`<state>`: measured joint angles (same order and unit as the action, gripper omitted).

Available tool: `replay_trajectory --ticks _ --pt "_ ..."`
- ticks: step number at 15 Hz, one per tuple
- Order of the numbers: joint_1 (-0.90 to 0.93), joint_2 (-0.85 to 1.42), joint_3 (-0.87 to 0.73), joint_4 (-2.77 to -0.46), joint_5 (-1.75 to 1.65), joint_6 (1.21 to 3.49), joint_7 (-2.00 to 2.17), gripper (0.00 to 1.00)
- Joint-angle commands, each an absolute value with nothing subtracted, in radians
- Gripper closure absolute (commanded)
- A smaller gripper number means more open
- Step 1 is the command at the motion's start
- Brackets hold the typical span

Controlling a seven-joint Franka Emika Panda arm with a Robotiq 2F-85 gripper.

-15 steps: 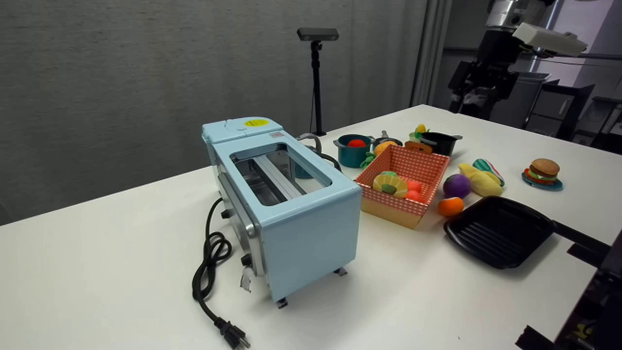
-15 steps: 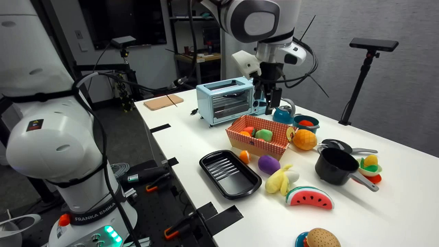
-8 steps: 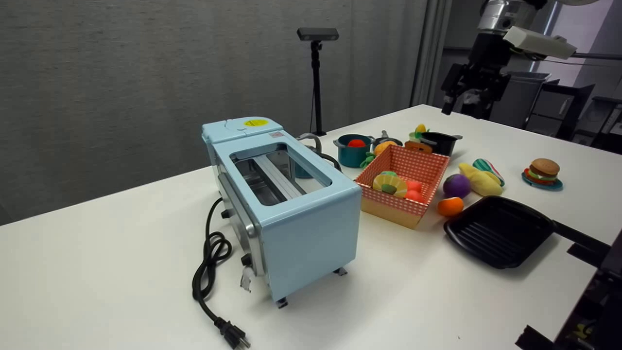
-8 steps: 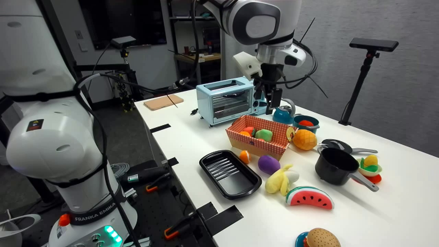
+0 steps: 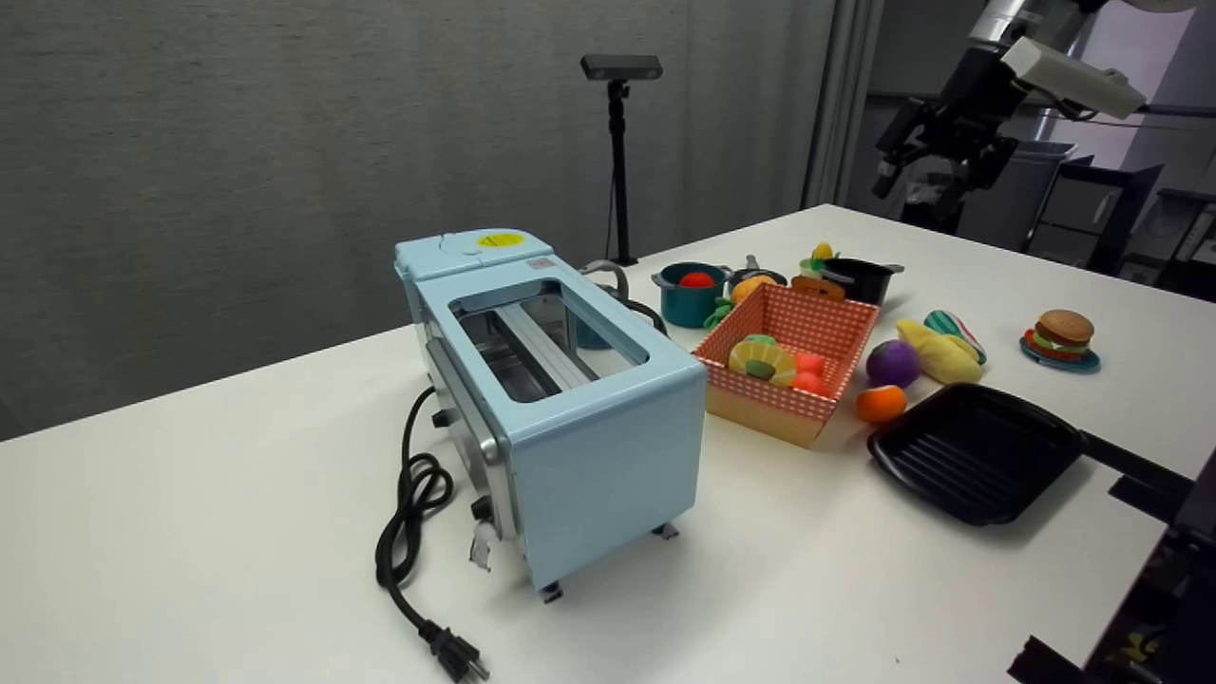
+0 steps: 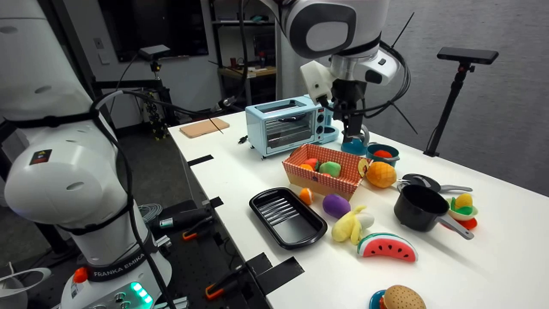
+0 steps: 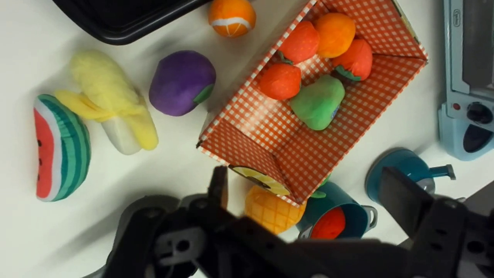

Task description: Put the banana plushy in the box

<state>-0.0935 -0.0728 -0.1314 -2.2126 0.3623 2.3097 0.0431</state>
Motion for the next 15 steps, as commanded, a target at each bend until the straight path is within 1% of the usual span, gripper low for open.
replay_trajectory --ticks 1,9,15 --pt "-0.107 -0.159 -0.140 -2.302 0.384 2.350 0.030 0.00" --pt "-0.103 -0.383 -0.141 -2.491 0.357 2.393 0.027 0.00" --pt "-0.086 -0.351 -0.197 -2.452 0.474 2.396 0.015 0.00"
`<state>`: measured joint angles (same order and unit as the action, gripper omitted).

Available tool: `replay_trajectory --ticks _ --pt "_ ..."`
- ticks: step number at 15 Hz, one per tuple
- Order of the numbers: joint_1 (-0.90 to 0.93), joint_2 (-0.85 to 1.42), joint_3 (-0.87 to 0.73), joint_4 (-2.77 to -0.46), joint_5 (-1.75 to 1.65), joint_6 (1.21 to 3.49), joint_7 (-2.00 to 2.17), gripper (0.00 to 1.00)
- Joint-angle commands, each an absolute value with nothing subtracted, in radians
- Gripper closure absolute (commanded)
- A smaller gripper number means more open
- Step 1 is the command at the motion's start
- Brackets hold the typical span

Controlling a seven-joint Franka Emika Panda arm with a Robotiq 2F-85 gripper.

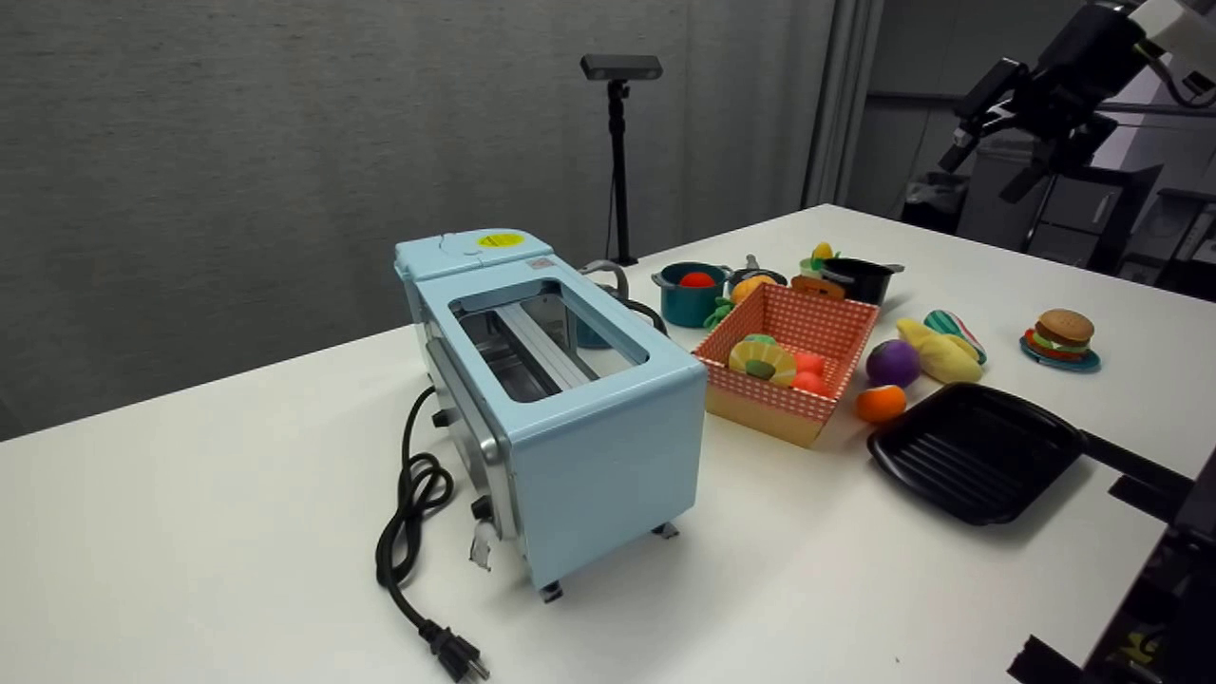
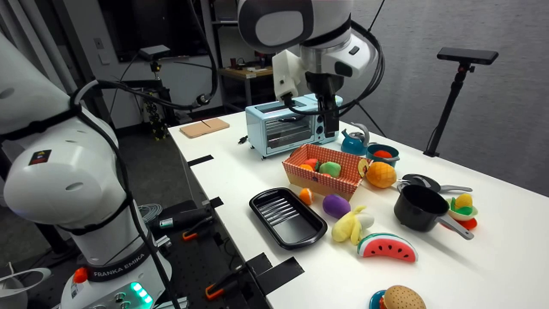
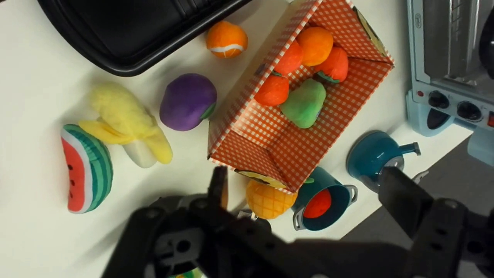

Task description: Put the banana plushy in the box

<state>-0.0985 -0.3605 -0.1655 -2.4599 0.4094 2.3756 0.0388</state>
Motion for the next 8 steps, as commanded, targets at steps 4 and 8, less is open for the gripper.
replay_trajectory --ticks 4,8 --pt "-0.085 -0.286 -0.221 -2.426 0.543 2.444 0.013 0.00" --pt "-0.122 -0.236 -0.199 -2.393 0.454 2.422 0.077 0.00"
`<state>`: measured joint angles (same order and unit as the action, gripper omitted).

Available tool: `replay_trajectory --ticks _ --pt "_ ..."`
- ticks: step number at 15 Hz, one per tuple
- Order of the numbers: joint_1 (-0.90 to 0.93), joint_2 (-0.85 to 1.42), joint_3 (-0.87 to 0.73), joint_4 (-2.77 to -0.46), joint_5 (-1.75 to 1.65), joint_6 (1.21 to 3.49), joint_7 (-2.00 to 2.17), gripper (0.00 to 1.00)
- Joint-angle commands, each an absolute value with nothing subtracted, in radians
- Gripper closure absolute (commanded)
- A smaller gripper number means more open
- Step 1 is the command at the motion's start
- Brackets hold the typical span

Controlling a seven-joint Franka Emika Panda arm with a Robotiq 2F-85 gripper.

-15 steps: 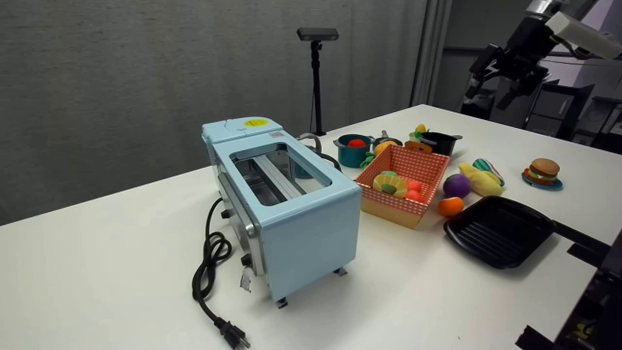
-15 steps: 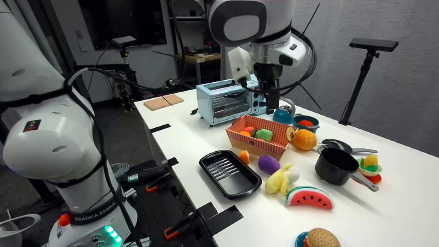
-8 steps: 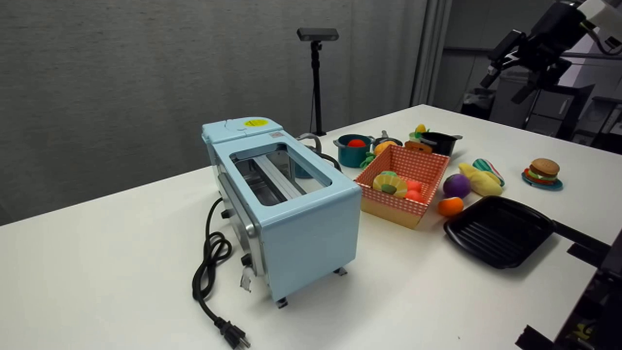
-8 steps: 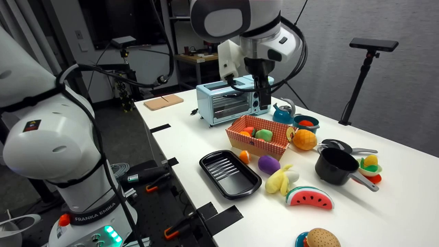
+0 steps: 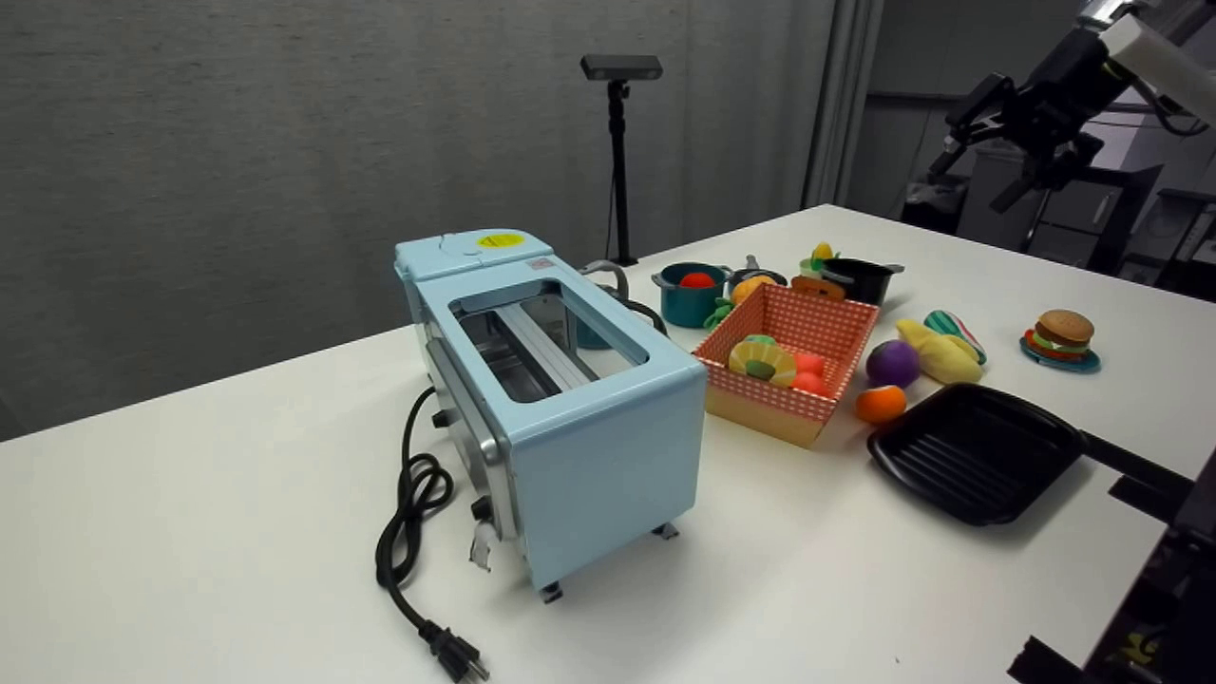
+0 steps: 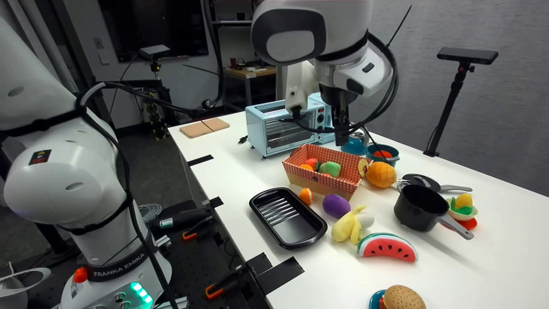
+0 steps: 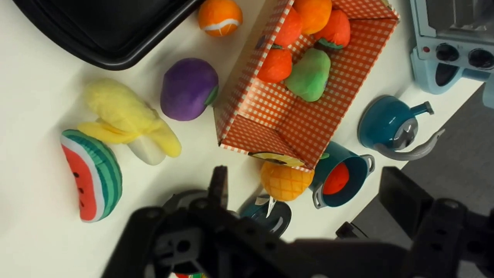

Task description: Put the banana plushy in the box

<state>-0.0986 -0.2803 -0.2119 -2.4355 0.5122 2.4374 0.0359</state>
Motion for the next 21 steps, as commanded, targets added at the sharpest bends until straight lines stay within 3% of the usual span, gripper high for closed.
replay_trajectory --ticks 1,9,21 --pt "-0.138 -0.227 -0.187 -2.388 0.396 2.423 0.114 0.00" --pt "-0.217 -0.187 -0.149 -2.328 0.019 2.406 0.372 0.00" --pt "-0.200 -0.157 -0.161 -2.320 0.043 2.432 0.338 0.00"
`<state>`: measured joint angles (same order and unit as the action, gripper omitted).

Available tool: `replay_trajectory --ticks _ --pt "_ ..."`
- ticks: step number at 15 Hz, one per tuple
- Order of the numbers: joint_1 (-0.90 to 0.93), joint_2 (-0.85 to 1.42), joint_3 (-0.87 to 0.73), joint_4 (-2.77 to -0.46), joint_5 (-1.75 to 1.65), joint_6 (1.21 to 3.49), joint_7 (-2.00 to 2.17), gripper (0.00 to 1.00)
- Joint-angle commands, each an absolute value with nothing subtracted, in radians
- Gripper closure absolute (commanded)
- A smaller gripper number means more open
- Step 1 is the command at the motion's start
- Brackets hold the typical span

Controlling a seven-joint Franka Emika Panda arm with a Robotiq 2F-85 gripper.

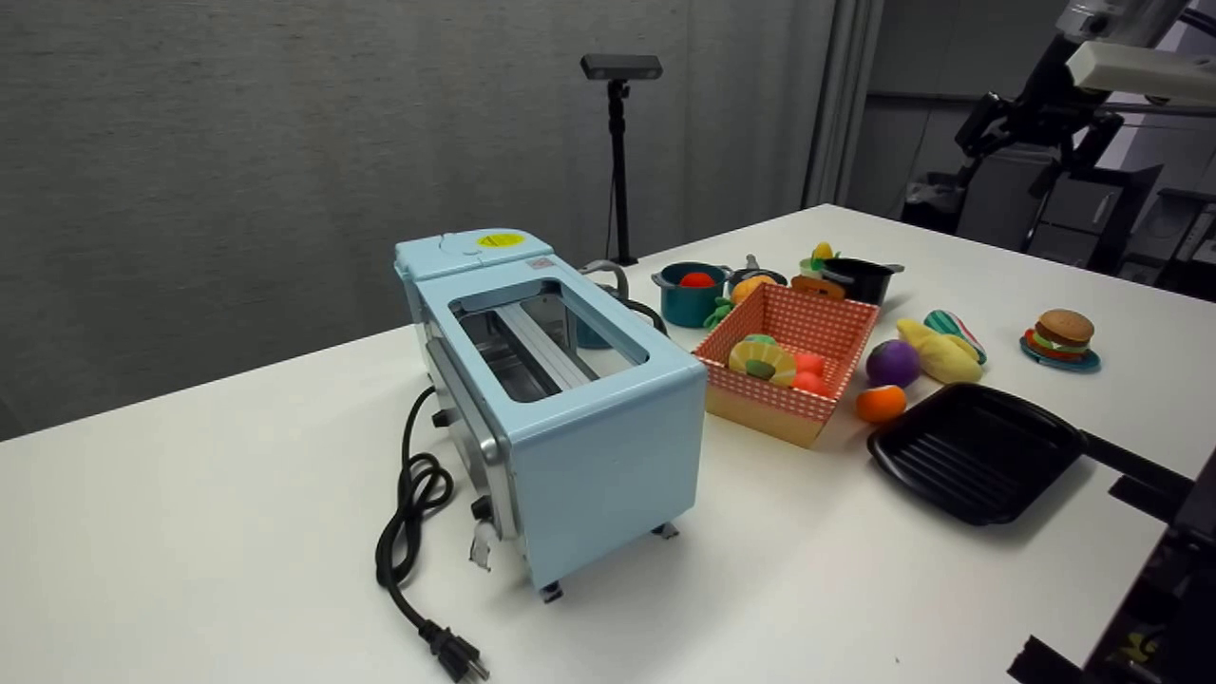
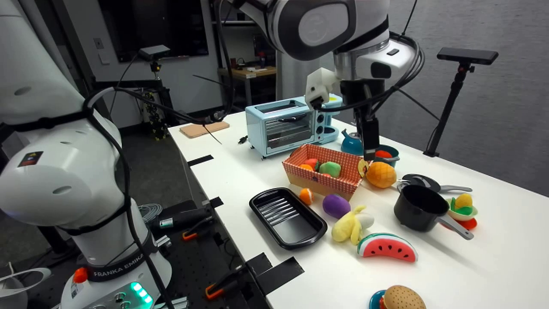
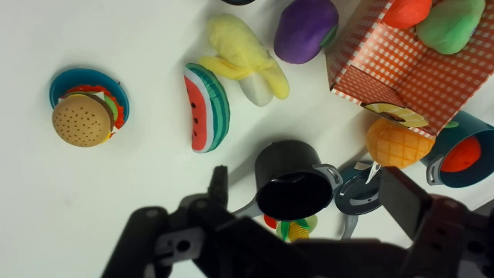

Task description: Put the banana plushy in the box

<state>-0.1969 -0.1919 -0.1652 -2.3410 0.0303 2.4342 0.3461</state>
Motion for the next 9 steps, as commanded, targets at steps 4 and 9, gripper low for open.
replay_trajectory --ticks 4,9 --pt "-0.195 -0.063 -0.165 -2.286 0.065 2.438 0.338 0.00" --pt "-0.190 0.078 -0.170 -2.214 0.100 2.431 0.335 0.00"
